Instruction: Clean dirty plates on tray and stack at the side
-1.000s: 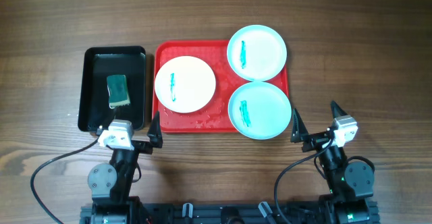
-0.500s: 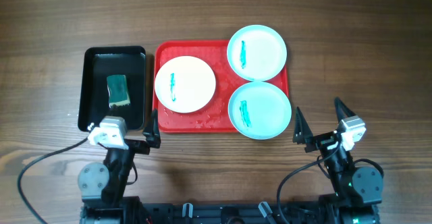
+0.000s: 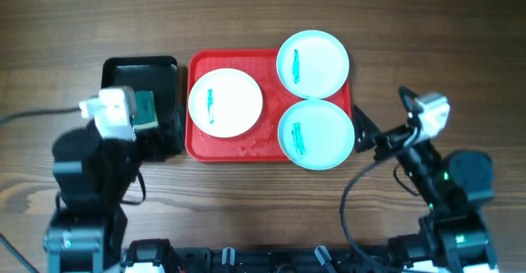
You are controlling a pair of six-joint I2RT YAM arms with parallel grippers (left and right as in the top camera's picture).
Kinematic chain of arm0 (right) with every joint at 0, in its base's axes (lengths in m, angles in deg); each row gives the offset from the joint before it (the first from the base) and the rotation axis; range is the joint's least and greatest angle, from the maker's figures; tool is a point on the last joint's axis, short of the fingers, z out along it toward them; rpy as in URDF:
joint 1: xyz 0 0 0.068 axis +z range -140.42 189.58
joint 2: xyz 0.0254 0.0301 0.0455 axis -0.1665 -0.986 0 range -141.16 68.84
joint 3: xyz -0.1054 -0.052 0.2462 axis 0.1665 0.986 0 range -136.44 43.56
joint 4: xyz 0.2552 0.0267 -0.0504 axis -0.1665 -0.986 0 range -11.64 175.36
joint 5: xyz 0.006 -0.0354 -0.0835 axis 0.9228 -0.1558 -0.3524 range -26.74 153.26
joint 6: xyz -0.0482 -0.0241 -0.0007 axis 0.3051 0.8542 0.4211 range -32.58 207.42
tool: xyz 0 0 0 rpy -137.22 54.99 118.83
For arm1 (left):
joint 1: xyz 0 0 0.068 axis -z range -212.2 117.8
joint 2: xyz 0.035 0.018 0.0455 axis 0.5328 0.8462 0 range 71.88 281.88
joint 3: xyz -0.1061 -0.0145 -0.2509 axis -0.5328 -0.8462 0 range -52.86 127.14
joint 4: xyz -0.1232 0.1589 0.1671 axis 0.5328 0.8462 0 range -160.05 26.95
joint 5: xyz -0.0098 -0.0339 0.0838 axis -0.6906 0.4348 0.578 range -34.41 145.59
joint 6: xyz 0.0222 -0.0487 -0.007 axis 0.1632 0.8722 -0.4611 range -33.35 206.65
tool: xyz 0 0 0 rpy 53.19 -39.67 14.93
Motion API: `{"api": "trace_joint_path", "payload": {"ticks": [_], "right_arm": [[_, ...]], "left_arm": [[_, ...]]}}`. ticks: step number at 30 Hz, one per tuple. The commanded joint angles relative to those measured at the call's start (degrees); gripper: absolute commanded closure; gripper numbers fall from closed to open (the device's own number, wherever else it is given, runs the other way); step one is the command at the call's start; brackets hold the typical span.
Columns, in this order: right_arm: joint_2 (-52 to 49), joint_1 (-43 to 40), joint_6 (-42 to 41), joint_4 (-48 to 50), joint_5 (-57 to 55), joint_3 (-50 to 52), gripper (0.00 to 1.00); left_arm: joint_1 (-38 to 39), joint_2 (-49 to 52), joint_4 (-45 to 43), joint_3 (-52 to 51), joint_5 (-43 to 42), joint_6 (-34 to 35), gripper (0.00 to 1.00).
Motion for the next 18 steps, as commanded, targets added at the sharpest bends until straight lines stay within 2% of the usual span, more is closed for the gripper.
{"api": "trace_joint_path", "payload": {"ticks": [1,6,9,18], "right_arm": [[-9.14,-0.20,0.00,-8.04,3.93,-10.21,0.00],[-25.14,-0.17,0.07,-26.53,4.39,-27.80,0.00],[-32.41,-0.20,2.62,-33.55,8.37,-35.85,0.00],[-41.27,-0.09,-1.27,-28.37,13.90,-37.92,0.01]], "left_arm": [[0.28,9.14,7.69,10.21,-0.72,0.44,0.00],[0.28,24.94,24.61,27.10,0.15,-0.13,0.00],[0.28,31.91,28.89,33.20,1.01,-0.11,0.00],[0.28,40.17,28.50,33.42,0.81,0.09,0.00]]}}
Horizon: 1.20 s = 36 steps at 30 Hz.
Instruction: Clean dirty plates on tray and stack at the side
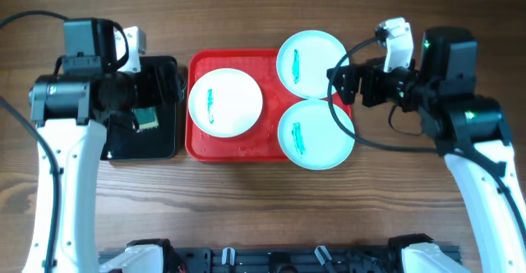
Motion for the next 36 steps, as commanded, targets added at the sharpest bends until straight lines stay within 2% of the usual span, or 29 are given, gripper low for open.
{"api": "trace_joint_path", "payload": {"ticks": [1,6,7,10,16,17,18,20,24,29,36], "right_arm": [[-3.41,0.07,-1.86,2.89,3.10,-1.38,0.03],[-9.73,4.02,-7.61,7.15,-3.21,-1.38,0.10],[-11.74,5.53,-9.55,8.85,-4.09,-1.40,0.12],[-15.69,9.38,-11.65,12.96,-4.48,-1.40,0.19],[-20.72,18.25,-15.65,16.04,-12.68,-1.40,0.26],[-23.30,20.68,-16.83,16.55,-15.80,-1.40,0.31],[-23.98,21.07,-16.83,16.81,-16.24,-1.40,0.32],[-26.62,22.10,-16.74,17.86,-16.94,-1.40,0.37],[-32.92,23.10,-16.70,20.37,-18.40,-1.40,0.50],[-38.84,23.17,-14.91,24.79,-17.75,-1.40,0.54],[-45.62,24.28,-13.20,30.45,-15.34,-1.40,0.60]], "left_arm": [[0.28,1.70,-0.44,1.11,0.52,0.13,0.00],[0.26,1.68,-0.81,1.11,1.84,1.27,0.02],[0.15,1.68,-0.79,1.11,4.74,4.42,0.04],[0.00,1.68,-0.55,1.11,10.67,11.02,0.05],[0.00,1.92,-0.33,1.07,11.58,14.99,0.05],[-0.28,2.89,0.59,0.90,16.90,19.93,0.06],[-0.70,3.37,0.83,0.90,17.55,20.65,0.06],[-2.40,5.01,0.83,0.90,17.53,20.94,0.00],[-7.08,8.94,-0.04,0.90,17.97,18.93,0.00],[-10.32,13.03,-1.05,0.90,17.94,13.75,0.00],[-10.40,16.72,-2.71,0.90,18.18,13.38,0.00]]}}
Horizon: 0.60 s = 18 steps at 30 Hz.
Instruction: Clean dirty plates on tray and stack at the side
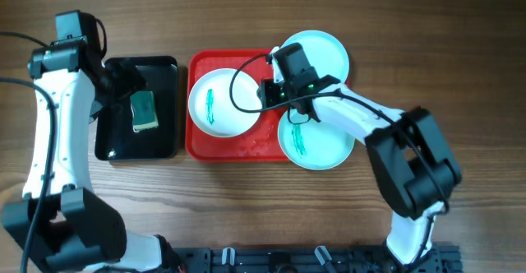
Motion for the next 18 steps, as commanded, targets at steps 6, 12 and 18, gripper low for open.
{"api": "trace_joint_path", "payload": {"ticks": [6,12,18], "right_arm": [[-3.61,0.92,0.90,2.82,1.05,-1.11,0.81],[-4.04,0.92,-1.60,1.84,-0.33,-1.09,0.96],[-4.04,0.92,-1.55,1.57,0.09,-1.09,0.96]], "left_arm": [[-0.31,1.49,-3.96,0.83,1.51,-1.33,0.00],[-0.28,4.00,-4.66,-0.04,1.42,-1.36,0.11],[-0.24,10.93,-4.66,-0.42,-4.15,-11.61,0.68]]}}
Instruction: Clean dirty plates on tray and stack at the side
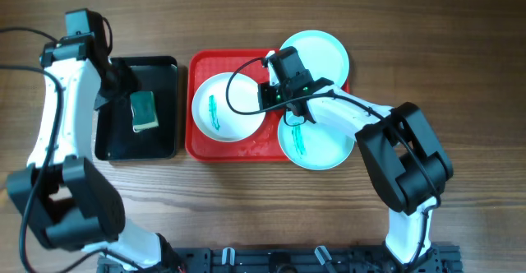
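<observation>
Three plates lie on the red tray, each marked with a teal smear. The white plate is on the left. One pale cyan plate sits at the back right and another at the front right. My right gripper is at the white plate's right rim and looks shut on it, with its fingers mostly hidden under the wrist. A green sponge lies in the black tray. My left gripper hovers over that tray's left edge, up and left of the sponge; its jaws are not readable.
The black tray stands directly left of the red tray. The right arm stretches across the two cyan plates, its cable looping over the white plate. Bare wooden table lies in front of and to the right of the trays.
The white plate has shifted slightly right and toward the front, with the right gripper still at its right rim. The left arm has moved a little; its gripper stays by the black tray's left edge.
Both arms were folded low at the table's front. Then they were raised, the left over the black tray and the right beside the cyan plates. After that the right gripper was at the white plate's right rim and the left by the sponge tray. Now the plate has shifted.
</observation>
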You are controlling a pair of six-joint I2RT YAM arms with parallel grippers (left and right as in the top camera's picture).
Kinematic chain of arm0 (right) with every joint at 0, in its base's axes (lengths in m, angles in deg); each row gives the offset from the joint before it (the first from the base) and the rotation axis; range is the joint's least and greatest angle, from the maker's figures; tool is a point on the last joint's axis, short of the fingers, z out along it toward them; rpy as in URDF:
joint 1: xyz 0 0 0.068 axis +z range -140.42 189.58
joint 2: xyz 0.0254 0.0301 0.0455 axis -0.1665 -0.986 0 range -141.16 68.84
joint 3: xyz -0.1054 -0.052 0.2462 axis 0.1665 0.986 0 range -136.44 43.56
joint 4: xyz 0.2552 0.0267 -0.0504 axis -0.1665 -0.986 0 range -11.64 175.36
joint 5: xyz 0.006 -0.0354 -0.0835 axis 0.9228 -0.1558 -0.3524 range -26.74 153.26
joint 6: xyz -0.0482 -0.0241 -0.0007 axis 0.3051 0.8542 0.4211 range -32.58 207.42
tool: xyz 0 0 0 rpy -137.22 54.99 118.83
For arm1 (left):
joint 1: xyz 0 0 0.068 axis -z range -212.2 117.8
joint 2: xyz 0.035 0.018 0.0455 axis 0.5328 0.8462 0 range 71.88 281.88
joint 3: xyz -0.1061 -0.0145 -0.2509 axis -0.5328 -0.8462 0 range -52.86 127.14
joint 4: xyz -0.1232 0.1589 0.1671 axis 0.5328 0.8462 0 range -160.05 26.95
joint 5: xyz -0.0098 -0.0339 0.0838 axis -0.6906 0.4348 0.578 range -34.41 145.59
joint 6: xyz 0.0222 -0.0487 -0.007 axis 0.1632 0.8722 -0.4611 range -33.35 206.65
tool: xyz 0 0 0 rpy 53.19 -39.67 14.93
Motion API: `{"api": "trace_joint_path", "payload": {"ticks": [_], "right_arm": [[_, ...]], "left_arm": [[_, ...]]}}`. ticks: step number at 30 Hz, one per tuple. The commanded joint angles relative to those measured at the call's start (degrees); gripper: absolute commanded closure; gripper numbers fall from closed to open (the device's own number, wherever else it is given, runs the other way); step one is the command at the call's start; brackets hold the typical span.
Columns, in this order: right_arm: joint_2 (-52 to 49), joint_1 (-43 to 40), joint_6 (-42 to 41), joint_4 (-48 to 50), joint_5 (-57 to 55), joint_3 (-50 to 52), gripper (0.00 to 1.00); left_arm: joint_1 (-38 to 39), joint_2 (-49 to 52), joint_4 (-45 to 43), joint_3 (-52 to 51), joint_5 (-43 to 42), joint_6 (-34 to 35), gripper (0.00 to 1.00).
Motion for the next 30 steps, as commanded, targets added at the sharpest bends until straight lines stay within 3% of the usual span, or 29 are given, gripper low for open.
{"api": "trace_joint_path", "payload": {"ticks": [1,3,13,19,30], "right_arm": [[-1.73,0.13,-0.76,-0.48,-0.07,-0.90,0.96],[-1.73,0.13,-0.79,-0.46,-0.07,-0.90,0.96],[-1.73,0.11,-0.59,-1.03,0.15,-0.90,0.96],[-1.73,0.11,-0.59,-1.11,0.13,-0.90,0.96],[-1.73,0.11,-0.61,-0.90,0.11,-0.90,0.96]], "left_arm": [[-0.24,5.14,-0.24,-0.42,-3.10,-8.31,0.74],[-0.24,7.45,-0.57,-0.42,-3.48,-10.10,0.80],[-0.24,11.89,-1.75,-0.44,-8.66,-16.96,0.73],[-0.31,12.28,-4.42,-0.44,-1.05,-17.16,0.74],[-0.31,12.44,-10.29,-7.58,-4.39,-17.53,0.70]]}}
